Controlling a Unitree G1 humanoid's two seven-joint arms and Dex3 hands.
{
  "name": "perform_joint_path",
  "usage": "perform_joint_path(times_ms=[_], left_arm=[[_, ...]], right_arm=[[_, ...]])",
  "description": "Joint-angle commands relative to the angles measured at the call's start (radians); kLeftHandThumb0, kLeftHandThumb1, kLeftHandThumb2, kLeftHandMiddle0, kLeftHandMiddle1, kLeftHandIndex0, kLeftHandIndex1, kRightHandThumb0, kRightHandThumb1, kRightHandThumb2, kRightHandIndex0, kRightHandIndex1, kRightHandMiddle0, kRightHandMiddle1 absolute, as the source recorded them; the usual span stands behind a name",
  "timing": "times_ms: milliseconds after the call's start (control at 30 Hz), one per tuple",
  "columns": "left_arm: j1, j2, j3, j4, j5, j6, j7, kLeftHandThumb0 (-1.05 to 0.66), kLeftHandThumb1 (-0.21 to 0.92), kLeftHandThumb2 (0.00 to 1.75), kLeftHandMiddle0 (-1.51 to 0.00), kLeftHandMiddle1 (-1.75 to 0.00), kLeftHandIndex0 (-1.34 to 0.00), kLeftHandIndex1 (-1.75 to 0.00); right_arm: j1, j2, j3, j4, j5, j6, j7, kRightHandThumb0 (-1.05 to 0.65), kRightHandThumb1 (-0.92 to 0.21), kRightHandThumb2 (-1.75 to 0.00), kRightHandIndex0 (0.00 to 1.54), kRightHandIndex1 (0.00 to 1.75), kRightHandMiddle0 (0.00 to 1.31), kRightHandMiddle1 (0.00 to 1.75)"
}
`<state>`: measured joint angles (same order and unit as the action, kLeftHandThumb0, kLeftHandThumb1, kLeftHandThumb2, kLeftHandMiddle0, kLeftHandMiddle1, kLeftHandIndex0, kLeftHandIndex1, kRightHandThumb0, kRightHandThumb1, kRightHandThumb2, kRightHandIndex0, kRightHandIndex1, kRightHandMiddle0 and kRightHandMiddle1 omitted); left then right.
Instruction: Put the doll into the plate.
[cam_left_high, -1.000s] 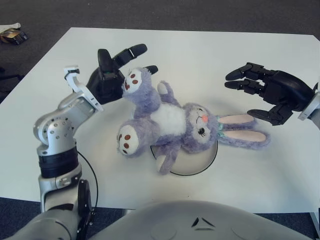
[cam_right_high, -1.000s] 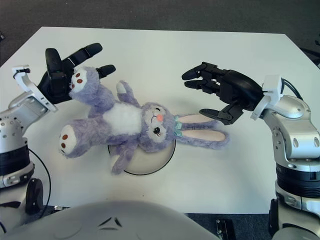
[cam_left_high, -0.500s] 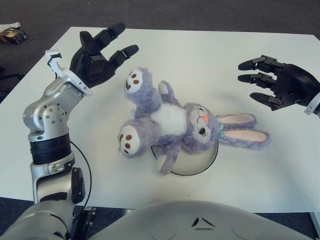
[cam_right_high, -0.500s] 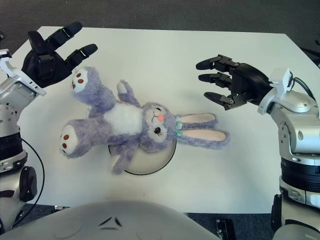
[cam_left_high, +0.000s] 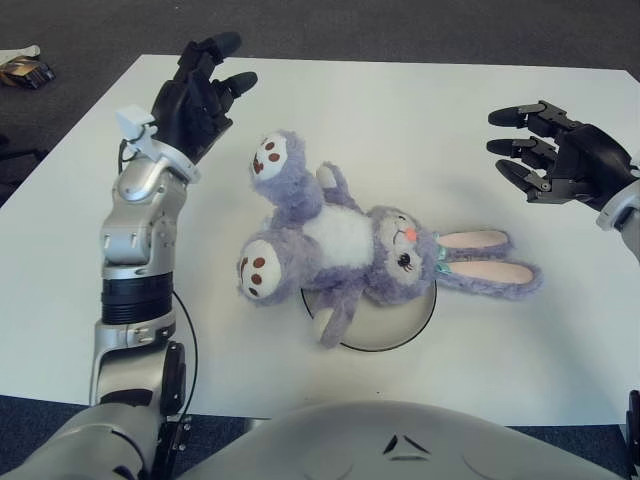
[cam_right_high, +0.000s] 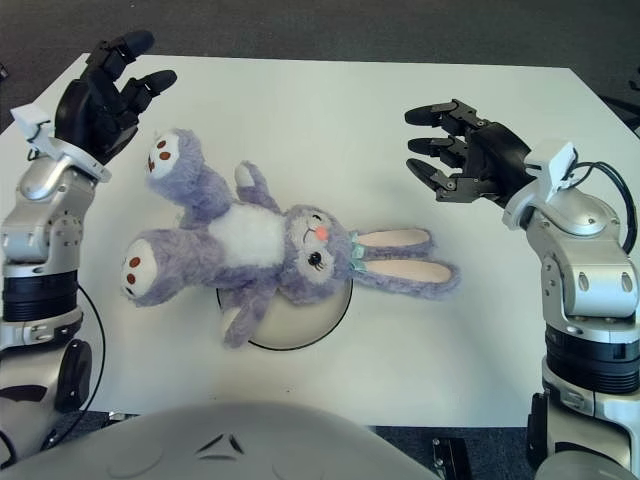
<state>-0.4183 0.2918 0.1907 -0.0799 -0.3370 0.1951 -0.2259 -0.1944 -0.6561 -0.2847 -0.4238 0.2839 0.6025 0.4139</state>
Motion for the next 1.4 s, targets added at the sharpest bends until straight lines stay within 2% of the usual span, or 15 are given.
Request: perform_joint_path(times_ms=[0, 133, 233, 433, 467, 500, 567, 633, 733, 767, 800, 900, 1067, 1200, 1367], left_arm=[[-0.011, -0.032, -0.001, 0.089, 0.024, -0.017, 0.028, -0.55, 0.92, 0.75, -0.36, -1.17, -0.12, -1.5], [-0.033, -0.059, 0.002, 0.137, 0.034, -0.053, 0.04, -0.41, 0.91, 0.59, -0.46, -1.35, -0.18, -1.68], [-0.045, -0.089, -0.004, 0.152, 0.071, -0.088, 0.086, -0.39, 0.79, 0.72, -0.62, -1.51, -0.27, -1.73], [-0.052, -0.118, -0.011, 0.171, 0.127, -0.111, 0.142, -0.39, 0.65, 0.9, -0.76, -1.71, -0.36, -1.74], [-0.054, -0.122, -0.012, 0.175, 0.134, -0.113, 0.151, -0.39, 0.63, 0.92, -0.78, -1.71, -0.37, -1.74], [-0.056, -0.126, -0.012, 0.179, 0.143, -0.11, 0.163, -0.4, 0.61, 0.94, -0.81, -1.73, -0.38, -1.74], [-0.058, -0.131, -0.01, 0.184, 0.153, -0.104, 0.178, -0.41, 0.58, 0.99, -0.84, -1.74, -0.41, -1.75], [-0.06, -0.133, -0.01, 0.19, 0.159, -0.099, 0.186, -0.41, 0.55, 1.02, -0.87, -1.74, -0.43, -1.75], [-0.062, -0.135, -0.009, 0.198, 0.164, -0.095, 0.191, -0.42, 0.53, 1.05, -0.89, -1.74, -0.45, -1.75], [-0.062, -0.135, -0.01, 0.206, 0.165, -0.097, 0.19, -0.42, 0.52, 1.06, -0.9, -1.74, -0.45, -1.75], [-0.062, -0.135, -0.011, 0.211, 0.166, -0.099, 0.19, -0.42, 0.51, 1.07, -0.9, -1.75, -0.46, -1.75], [-0.061, -0.138, -0.012, 0.223, 0.165, -0.101, 0.186, -0.42, 0.49, 1.09, -0.91, -1.75, -0.47, -1.75], [-0.063, -0.147, -0.015, 0.265, 0.155, -0.117, 0.168, -0.43, 0.47, 1.12, -0.94, -1.75, -0.49, -1.75], [-0.065, -0.15, -0.018, 0.298, 0.149, -0.139, 0.148, -0.43, 0.47, 1.13, -0.97, -1.75, -0.49, -1.75], [-0.067, -0.154, -0.016, 0.329, 0.142, -0.155, 0.125, -0.43, 0.49, 1.1, -0.98, -1.75, -0.47, -1.75]], right_arm=[[0.028, 0.058, -0.006, -0.012, -0.027, -0.004, -0.071, -0.51, -0.67, -0.82, 0.17, 0.81, 0.0, 0.95], [0.034, 0.103, -0.008, -0.007, -0.04, -0.02, -0.124, -0.49, -0.65, -0.86, 0.2, 0.85, 0.0, 1.0], [0.03, 0.165, -0.017, 0.004, -0.065, -0.052, -0.197, -0.46, -0.62, -0.91, 0.24, 0.98, 0.0, 1.13], [0.019, 0.243, -0.027, 0.029, -0.085, -0.1, -0.283, -0.43, -0.57, -0.98, 0.33, 1.25, 0.03, 1.38], [0.018, 0.252, -0.029, 0.031, -0.087, -0.104, -0.293, -0.41, -0.62, -0.91, 0.34, 1.28, 0.08, 1.45], [0.017, 0.265, -0.031, 0.034, -0.09, -0.116, -0.308, -0.39, -0.72, -0.76, 0.36, 1.33, 0.14, 1.54], [0.016, 0.286, -0.034, 0.04, -0.095, -0.139, -0.329, -0.38, -0.78, -0.67, 0.37, 1.38, 0.22, 1.61], [0.015, 0.307, -0.036, 0.051, -0.096, -0.167, -0.347, -0.37, -0.76, -0.7, 0.38, 1.41, 0.27, 1.66], [0.013, 0.334, -0.038, 0.069, -0.096, -0.2, -0.365, -0.38, -0.69, -0.8, 0.39, 1.45, 0.34, 1.7], [0.009, 0.349, -0.043, 0.077, -0.093, -0.208, -0.38, -0.31, -0.67, -0.83, 0.4, 1.47, 0.34, 1.7], [0.005, 0.36, -0.047, 0.083, -0.09, -0.214, -0.391, -0.2, -0.6, -0.92, 0.43, 1.49, 0.38, 1.72], [-0.001, 0.385, -0.054, 0.099, -0.093, -0.24, -0.419, -0.07, -0.5, -1.03, 0.47, 1.52, 0.42, 1.74], [-0.012, 0.439, -0.061, 0.143, -0.102, -0.311, -0.472, -0.02, -0.35, -1.2, 0.58, 1.49, 0.53, 1.74], [-0.016, 0.464, -0.062, 0.169, -0.1, -0.354, -0.492, -0.01, -0.14, -1.4, 0.76, 1.39, 0.68, 1.75], [-0.023, 0.488, -0.061, 0.225, -0.096, -0.42, -0.497, -0.01, 0.0, -1.55, 0.89, 1.36, 0.75, 1.75]])
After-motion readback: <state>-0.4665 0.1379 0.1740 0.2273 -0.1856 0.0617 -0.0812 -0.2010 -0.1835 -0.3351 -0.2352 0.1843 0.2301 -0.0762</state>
